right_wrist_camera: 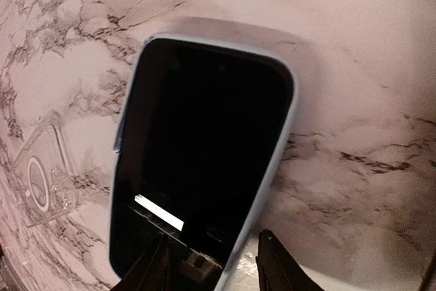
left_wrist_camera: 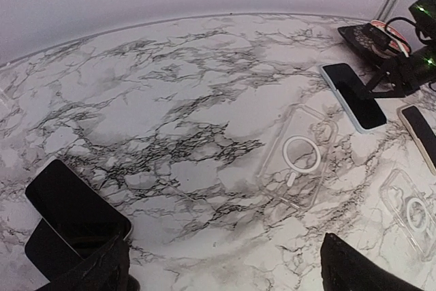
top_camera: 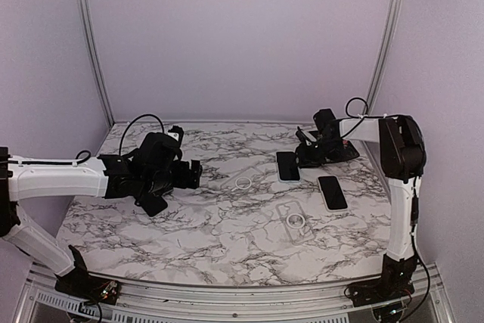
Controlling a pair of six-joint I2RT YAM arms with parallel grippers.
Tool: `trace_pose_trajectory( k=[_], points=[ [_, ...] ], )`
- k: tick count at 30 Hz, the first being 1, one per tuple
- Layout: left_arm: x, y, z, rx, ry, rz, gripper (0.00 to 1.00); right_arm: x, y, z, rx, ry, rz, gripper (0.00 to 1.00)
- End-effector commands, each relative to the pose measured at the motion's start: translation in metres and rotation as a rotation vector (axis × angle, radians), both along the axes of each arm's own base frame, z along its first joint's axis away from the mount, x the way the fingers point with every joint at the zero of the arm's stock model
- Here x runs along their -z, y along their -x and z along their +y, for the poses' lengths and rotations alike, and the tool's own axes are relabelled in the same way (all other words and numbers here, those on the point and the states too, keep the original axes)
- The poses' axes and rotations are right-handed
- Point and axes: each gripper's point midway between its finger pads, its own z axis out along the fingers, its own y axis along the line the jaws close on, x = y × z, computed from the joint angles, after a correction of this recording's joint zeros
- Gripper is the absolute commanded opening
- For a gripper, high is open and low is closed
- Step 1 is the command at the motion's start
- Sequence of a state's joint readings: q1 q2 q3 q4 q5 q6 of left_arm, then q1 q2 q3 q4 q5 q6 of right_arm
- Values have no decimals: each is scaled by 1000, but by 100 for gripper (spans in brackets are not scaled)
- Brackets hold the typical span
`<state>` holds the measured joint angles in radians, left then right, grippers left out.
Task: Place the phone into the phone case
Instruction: Place the phone with the phone case at the center of the board.
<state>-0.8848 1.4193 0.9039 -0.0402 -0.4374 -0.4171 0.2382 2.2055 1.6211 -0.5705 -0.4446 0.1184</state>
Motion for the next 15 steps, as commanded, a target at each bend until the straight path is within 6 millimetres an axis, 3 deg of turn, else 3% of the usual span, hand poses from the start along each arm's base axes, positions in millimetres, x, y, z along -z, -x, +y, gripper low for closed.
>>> trace_pose_trajectory(
  k=[1,5,9,11,15],
  points=[
    [26,-12,43,-188,-15,81,99,7,-4,-23,21,172,-15,45],
    [28,-16,59,-238,7,91,99,-7,-5,-23,20,268,-59,53],
    [25,-18,68,-268,0,72,99,-43,-9,-27,79,432,-175,63],
    [25,-18,73,-281,-4,67,99,-61,-4,-13,84,477,-245,63],
    [28,-19,76,-288,-9,76,99,-72,17,49,31,439,-338,68]
  ],
)
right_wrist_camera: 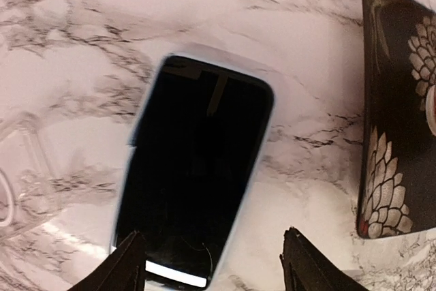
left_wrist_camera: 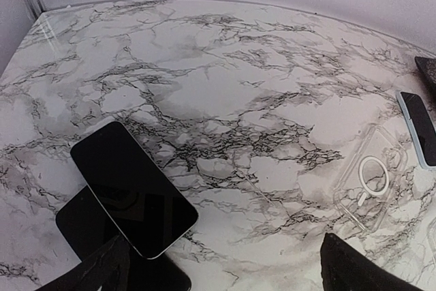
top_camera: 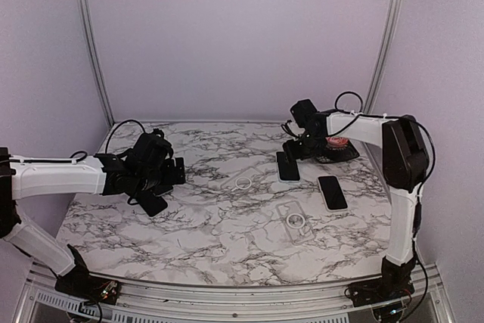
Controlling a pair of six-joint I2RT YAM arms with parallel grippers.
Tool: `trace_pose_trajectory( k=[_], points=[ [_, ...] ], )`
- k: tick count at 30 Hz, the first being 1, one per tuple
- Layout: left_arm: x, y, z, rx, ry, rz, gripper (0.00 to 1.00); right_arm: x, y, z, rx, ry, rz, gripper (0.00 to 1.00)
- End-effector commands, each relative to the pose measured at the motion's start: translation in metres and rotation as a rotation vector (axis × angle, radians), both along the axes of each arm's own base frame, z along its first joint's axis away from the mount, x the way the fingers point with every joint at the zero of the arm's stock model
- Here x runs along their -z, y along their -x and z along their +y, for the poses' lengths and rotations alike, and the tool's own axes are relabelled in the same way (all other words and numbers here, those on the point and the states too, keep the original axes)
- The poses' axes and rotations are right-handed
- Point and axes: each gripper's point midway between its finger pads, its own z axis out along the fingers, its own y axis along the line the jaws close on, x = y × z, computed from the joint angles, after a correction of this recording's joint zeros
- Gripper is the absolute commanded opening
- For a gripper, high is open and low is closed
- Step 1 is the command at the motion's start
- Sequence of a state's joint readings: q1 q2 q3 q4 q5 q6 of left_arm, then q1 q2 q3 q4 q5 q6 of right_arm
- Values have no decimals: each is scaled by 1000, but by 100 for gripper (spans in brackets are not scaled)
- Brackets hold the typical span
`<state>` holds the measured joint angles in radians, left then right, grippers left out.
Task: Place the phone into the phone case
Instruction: Place the phone with the phone case at the center of the board, then move the phone case to the center of the board.
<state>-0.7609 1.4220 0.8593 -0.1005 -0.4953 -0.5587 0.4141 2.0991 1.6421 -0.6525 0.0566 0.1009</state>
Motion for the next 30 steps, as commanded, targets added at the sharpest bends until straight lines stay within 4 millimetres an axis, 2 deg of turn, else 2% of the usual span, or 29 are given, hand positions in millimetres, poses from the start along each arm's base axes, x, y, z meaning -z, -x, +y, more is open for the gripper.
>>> trace_pose_trajectory(
  k=[1,3,8,10,12,14,17,20,22,24,26,30],
  points=[
    [3,2,13,-33,-14,12,99,-33,20,65,-50,-13,-135,73],
    [6,2,7,-11,-7,27,99,-26,27,92,-73,-88,-121,81],
    [21,6,-7,52,9,86,99,-11,28,139,-260,-168,-124,81],
    [25,8,-8,60,15,99,99,-3,18,139,-265,-130,-111,82],
    [28,9,-9,63,17,108,99,11,9,125,-230,-19,-94,81],
    [33,10,-8,61,15,115,99,27,8,120,-238,26,-59,74],
    [35,9,-10,64,18,121,99,41,10,124,-254,23,-30,56],
    [33,8,-13,74,22,120,99,39,8,124,-240,14,-34,39],
    [31,8,-14,77,23,117,99,38,11,122,-230,12,-25,18],
    [30,8,-14,79,23,114,99,35,18,119,-219,11,-4,6],
    [30,7,-14,80,22,114,99,32,28,114,-200,3,12,3],
    [33,7,-14,81,15,118,99,23,57,100,-143,-38,35,3]
  ],
)
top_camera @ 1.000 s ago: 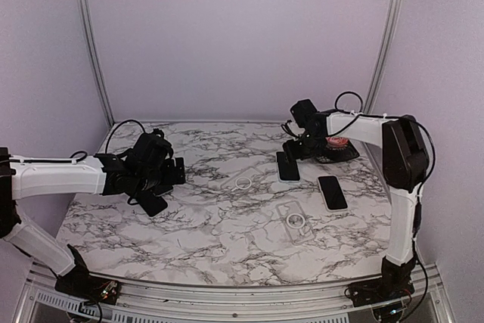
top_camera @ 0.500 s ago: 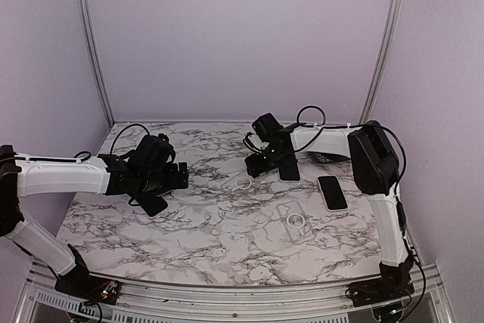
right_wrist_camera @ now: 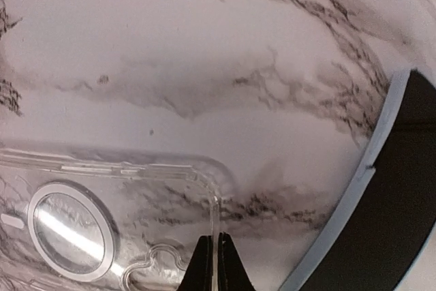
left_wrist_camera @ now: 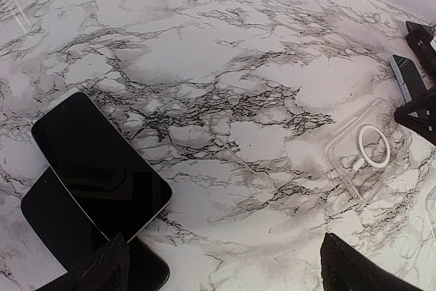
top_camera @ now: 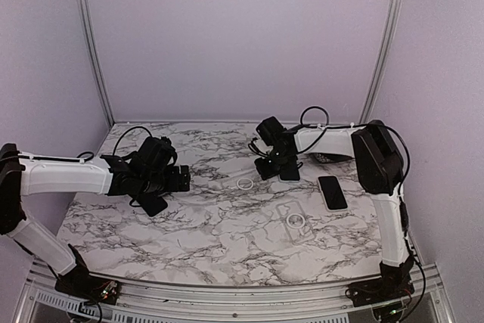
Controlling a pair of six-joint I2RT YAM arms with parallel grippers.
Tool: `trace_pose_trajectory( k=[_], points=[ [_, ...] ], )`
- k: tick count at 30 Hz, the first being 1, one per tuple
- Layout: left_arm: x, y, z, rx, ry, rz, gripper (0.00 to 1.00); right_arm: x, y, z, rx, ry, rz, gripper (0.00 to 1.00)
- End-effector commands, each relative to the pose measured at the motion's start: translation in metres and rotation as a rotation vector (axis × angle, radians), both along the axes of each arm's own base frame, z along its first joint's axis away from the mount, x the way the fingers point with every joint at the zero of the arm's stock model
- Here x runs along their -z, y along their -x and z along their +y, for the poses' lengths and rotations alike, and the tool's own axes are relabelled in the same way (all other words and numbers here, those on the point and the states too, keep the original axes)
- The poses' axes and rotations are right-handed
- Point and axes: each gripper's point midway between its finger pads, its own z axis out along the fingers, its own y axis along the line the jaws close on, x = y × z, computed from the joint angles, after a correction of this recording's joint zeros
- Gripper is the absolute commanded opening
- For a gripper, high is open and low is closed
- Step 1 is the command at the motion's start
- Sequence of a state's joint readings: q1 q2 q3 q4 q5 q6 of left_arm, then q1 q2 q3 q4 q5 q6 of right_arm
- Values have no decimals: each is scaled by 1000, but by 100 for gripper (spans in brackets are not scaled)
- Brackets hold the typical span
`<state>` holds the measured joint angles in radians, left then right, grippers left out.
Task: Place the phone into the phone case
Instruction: Move the phone case to the center of the board.
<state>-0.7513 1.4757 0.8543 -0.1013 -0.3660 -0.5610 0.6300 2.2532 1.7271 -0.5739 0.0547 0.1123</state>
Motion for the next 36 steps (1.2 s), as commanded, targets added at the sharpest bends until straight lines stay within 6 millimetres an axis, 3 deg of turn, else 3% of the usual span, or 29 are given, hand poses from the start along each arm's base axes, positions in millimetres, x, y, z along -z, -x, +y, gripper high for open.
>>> trace_pose_trajectory(
  k=[1,9,15,19,22,24,27,29,31,36],
  points=[
    [4,-1,1,2,-14,10,99,-21,38,-16,77,-41,44,3],
    [2,-4,-1,9,-24,4,99,-29,135,-13,108,-38,62,5],
    [3,-4,-2,15,-22,5,99,-32,185,8,19,22,67,2],
    [6,-1,-4,28,-11,19,99,-51,177,12,-45,1,24,9],
    [10,3,-9,66,-2,38,99,-72,169,21,-202,2,-31,25],
    [12,6,-14,97,12,46,99,-81,167,28,-375,-1,-91,43],
    [15,8,-13,100,14,52,99,-84,172,34,-618,-84,-88,79],
    [15,8,-12,95,14,51,99,-85,169,38,-735,-84,-134,92],
    [15,9,-13,99,17,54,99,-80,167,43,-828,-59,-168,98],
    [16,9,-15,106,23,61,99,-41,166,48,-918,43,-12,97]
  ],
)
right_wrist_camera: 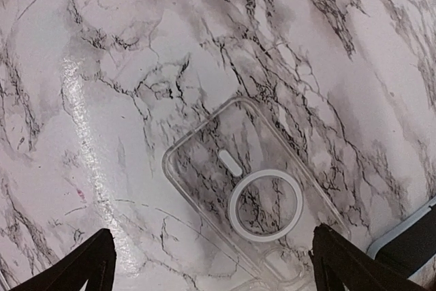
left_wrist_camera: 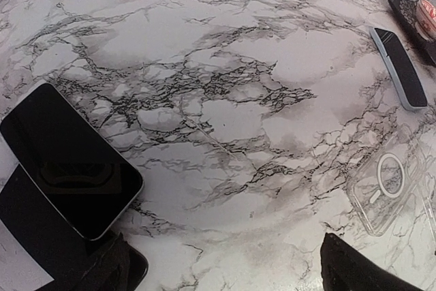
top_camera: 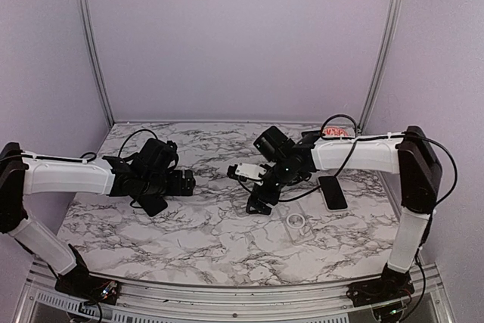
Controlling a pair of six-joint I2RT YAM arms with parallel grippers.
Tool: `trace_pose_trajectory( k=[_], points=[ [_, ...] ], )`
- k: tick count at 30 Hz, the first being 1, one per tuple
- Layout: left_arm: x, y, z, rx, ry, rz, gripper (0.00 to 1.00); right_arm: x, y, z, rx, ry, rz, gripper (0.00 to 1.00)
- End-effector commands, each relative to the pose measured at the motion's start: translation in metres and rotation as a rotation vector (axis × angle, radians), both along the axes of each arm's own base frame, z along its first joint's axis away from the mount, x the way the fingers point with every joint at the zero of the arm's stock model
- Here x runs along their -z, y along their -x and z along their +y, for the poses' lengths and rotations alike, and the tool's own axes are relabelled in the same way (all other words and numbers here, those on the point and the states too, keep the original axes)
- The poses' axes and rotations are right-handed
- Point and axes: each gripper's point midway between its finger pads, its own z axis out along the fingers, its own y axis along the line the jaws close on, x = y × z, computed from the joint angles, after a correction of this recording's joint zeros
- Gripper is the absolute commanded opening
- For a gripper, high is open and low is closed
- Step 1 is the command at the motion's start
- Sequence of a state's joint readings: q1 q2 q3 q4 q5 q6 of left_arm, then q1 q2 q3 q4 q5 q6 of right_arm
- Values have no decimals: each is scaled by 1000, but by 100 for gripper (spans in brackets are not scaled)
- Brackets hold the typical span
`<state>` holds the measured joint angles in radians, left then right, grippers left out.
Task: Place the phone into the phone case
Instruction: Move the phone case to the center of the board.
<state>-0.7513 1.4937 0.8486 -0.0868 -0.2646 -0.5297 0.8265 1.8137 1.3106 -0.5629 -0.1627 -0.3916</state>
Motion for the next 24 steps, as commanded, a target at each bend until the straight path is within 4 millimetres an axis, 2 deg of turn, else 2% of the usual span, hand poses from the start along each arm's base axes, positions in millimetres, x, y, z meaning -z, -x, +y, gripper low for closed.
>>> trace_pose_trajectory(
  k=[1,3,5,10,14,15,16,20,24],
  points=[
    [8,2,0,17,-5,14,99,30,5,11,-178,93,64,96],
    [10,3,1,19,-9,19,99,42,6,12,-183,120,86,92],
    [11,3,-1,26,-11,23,99,53,6,12,-173,150,93,83],
    [12,3,-1,30,-13,25,99,64,12,15,-164,192,74,61],
    [12,2,-2,29,-12,25,99,61,7,23,-113,172,54,29],
    [13,2,-2,29,-13,28,99,59,6,26,-90,168,50,10],
    [12,3,-2,30,-13,26,99,56,2,28,-61,163,40,0],
    [11,2,-1,27,-15,20,99,38,-7,40,52,104,57,0],
    [7,1,0,25,-17,7,99,8,-24,51,220,9,80,0]
  ],
)
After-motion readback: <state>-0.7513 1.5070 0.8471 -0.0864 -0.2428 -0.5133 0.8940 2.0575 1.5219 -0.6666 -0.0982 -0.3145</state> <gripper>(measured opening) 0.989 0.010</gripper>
